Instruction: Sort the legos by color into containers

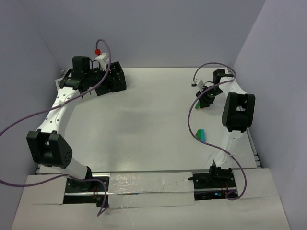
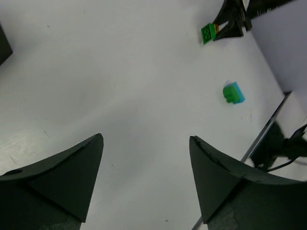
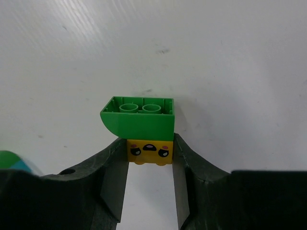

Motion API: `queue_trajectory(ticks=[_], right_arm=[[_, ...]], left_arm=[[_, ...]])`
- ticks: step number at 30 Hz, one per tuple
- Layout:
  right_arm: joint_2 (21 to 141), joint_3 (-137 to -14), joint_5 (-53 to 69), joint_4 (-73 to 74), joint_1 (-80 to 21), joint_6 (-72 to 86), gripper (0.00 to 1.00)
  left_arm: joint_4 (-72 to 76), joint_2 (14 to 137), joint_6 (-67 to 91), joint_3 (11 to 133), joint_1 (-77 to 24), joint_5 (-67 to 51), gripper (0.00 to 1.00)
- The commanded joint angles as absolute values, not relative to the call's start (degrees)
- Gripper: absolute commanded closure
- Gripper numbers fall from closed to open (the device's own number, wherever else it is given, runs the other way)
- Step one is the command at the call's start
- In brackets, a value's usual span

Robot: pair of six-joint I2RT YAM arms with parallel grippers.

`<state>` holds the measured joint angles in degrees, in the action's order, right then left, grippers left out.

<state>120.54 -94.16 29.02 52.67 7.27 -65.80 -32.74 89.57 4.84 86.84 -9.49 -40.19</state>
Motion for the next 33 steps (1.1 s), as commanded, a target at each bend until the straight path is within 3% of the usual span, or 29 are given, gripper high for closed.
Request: queue_trajectory(ticks=[1,2,4,11,16,33], right_arm=[[104.3,-92.7,35.4,48.2,1.5,-56.6,1.00],[102.9,-92.2,35.6,47.3,-1.3,-55.1,1.00],[99.0,-91.2,35.7,44.2,-4.9,-51.2,1.00],[91.2,-87.5,34.9,30.7,-23.5,-36.7,1.00],[89.9,-87.4,32.1,25.4,-32.8,-33.4,1.00],[91.6,-88.4,25.9,28.6,-44.9,-34.0,1.00]], left_arm=[[-22.8,79.6,18.0,80.0,-2.3,-43.8,0.09],[-22.0,77.8,19.0,78.7,-1.4,-43.3,0.03],[-21.7,75.7,19.3,77.4,-0.7,-42.6,0.01],[-28.3,72.7,18.9,73.4,-0.5,-44.8,0.01],[-27.6,70.4,20.6,68.0,-0.6,-50.4,0.08],[-18.0,70.1,28.4,59.8,-7.6,-53.7,0.15]])
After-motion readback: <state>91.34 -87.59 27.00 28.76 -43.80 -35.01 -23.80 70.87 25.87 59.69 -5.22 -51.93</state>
